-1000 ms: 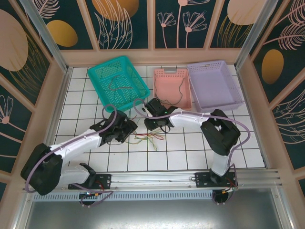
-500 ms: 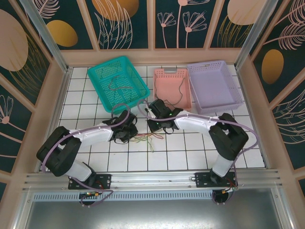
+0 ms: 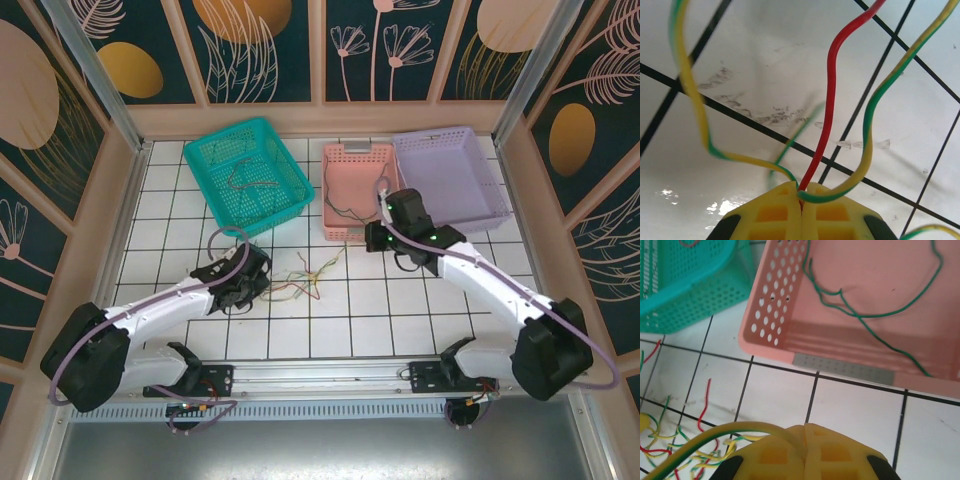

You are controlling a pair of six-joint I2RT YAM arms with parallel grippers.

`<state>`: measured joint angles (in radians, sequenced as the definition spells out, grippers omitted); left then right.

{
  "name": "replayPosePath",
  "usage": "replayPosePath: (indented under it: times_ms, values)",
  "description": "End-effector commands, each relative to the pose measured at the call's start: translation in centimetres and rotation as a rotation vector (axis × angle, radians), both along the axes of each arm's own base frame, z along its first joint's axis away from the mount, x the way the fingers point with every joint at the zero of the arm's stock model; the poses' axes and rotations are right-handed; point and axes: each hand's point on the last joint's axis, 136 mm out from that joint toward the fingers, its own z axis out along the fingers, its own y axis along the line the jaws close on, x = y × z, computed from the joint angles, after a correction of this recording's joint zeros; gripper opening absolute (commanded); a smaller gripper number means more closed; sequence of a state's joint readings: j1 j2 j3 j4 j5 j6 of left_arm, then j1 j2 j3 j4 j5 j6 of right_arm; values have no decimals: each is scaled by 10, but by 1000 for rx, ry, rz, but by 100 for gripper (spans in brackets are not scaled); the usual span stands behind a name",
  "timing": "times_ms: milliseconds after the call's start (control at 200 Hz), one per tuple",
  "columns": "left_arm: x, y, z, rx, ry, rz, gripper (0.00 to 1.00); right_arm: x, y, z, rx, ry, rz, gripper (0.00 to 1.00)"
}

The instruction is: Untangle the cables

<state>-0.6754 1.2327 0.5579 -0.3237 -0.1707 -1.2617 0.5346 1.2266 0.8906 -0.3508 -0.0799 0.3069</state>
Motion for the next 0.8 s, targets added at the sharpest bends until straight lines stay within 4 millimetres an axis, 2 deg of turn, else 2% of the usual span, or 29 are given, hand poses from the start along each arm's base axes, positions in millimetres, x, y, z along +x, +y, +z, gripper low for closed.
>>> replayPosePath:
  times_ms: [0, 150, 315, 606, 796]
  values:
    - [-8, 25, -7, 101, 22, 56, 0, -1, -30, 11, -8, 1, -100, 0]
    - [-7, 26, -9, 120, 21, 58, 0, -1, -51, 32, -20, -44, -171, 0]
    - [-6, 31, -9, 150, 22, 65, 0, 2, -82, 55, -60, -110, -299, 0]
    - [-4, 37, -7, 182, 7, 77, 0, 7, -99, 83, -45, -163, -358, 0]
    - [-5, 41, -8, 201, 8, 83, 0, 6, -112, 91, -86, -179, -400, 0]
